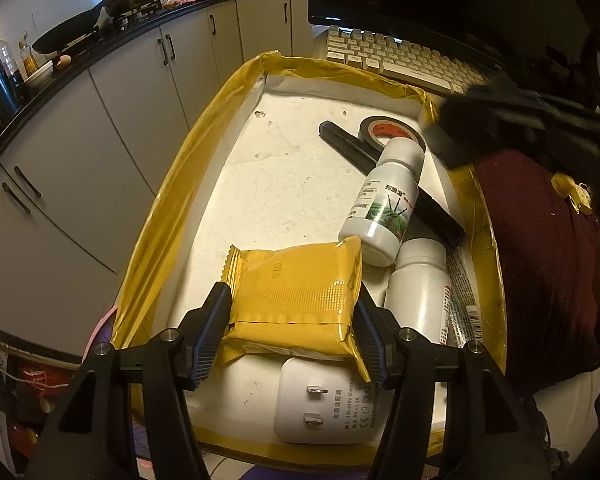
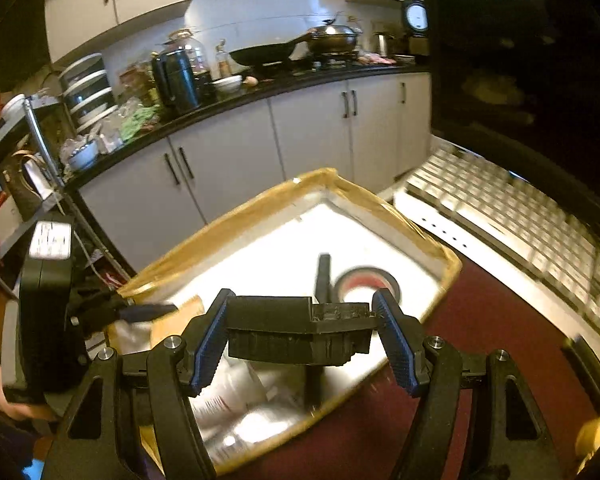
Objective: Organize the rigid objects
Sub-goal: 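Carry the yellow packet over the tray with the left tool while the right tool carries the black holder, then lower the black holder into the tray and open the right tool while the left tool releases the packet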
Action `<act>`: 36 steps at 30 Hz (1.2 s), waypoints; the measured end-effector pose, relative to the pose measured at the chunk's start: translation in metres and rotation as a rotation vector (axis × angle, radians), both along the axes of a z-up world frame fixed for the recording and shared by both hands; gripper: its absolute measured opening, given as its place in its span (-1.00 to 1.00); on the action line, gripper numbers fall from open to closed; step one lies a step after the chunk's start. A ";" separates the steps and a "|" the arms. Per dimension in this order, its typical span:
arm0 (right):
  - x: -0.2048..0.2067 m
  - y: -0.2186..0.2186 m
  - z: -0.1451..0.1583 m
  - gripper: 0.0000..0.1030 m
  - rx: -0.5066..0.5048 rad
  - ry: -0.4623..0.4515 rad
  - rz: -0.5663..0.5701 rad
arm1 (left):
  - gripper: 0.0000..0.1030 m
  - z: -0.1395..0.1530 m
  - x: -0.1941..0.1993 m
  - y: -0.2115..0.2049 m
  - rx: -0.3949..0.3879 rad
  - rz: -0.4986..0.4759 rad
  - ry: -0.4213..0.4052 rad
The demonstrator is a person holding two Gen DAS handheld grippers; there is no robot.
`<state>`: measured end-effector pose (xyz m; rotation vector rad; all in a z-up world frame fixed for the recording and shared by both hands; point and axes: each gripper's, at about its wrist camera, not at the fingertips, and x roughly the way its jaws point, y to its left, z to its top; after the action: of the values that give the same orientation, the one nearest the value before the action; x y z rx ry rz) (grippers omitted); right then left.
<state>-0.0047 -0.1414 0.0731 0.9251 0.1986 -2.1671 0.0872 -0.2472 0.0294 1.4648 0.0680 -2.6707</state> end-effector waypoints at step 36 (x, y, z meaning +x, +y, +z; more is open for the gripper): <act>-0.037 -0.065 -0.048 0.31 0.064 -0.129 0.076 | 0.15 0.002 0.007 0.000 0.041 0.021 0.004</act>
<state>-0.0417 -0.2067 0.0254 1.0728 0.2371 -2.0333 0.0946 -0.2470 0.0318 1.4615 0.1389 -2.6715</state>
